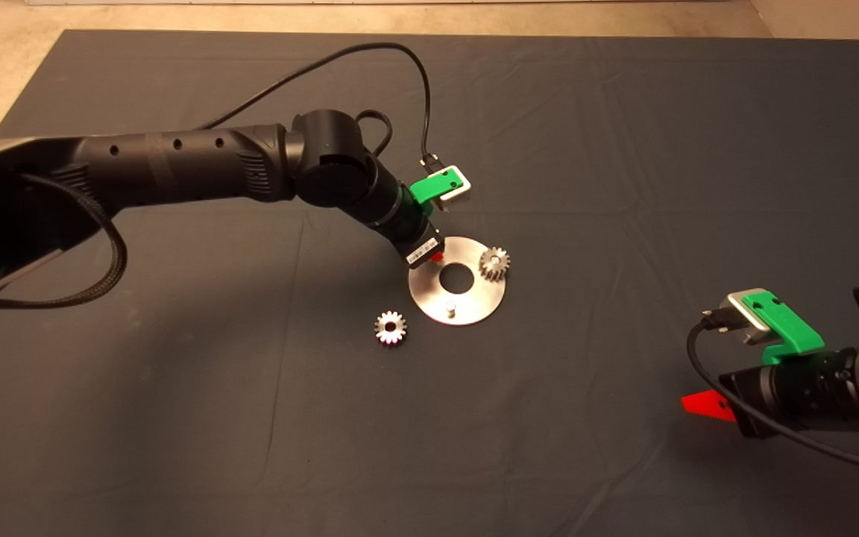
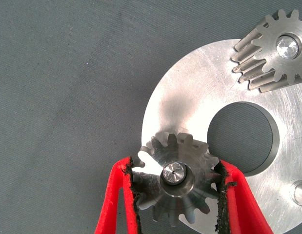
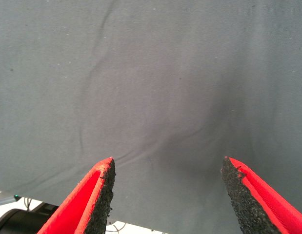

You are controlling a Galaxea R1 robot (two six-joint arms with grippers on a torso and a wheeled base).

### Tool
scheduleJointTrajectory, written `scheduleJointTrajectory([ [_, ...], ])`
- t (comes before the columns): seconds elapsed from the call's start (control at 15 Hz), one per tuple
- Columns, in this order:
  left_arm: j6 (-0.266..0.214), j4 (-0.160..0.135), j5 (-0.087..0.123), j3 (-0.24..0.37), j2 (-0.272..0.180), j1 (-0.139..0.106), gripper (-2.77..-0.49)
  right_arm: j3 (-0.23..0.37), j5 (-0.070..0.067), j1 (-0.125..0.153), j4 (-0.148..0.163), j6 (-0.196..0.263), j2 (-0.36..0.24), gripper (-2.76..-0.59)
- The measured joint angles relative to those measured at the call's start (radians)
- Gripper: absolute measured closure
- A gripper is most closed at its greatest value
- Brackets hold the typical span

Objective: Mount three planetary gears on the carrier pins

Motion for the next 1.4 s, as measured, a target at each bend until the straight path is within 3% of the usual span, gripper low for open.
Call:
scheduleJointTrajectory([
  [0.73, 0.0, 0.0, 0.0, 0.0, -0.003, 0.0, -0.63, 0.0, 0.003, 0.0, 0.0, 0.0, 0.0, -1.61],
  [1.2, 0.001, -0.005, 0.0, 0.0, -0.003, 0.0, -0.92, 0.0, 0.004, 0.0, 0.0, 0.0, 0.0, -1.61],
  [1.4, 0.001, -0.005, -0.001, 0.001, -0.003, 0.0, -0.92, 0.0, 0.004, 0.0, 0.0, 0.0, 0.0, -1.61],
])
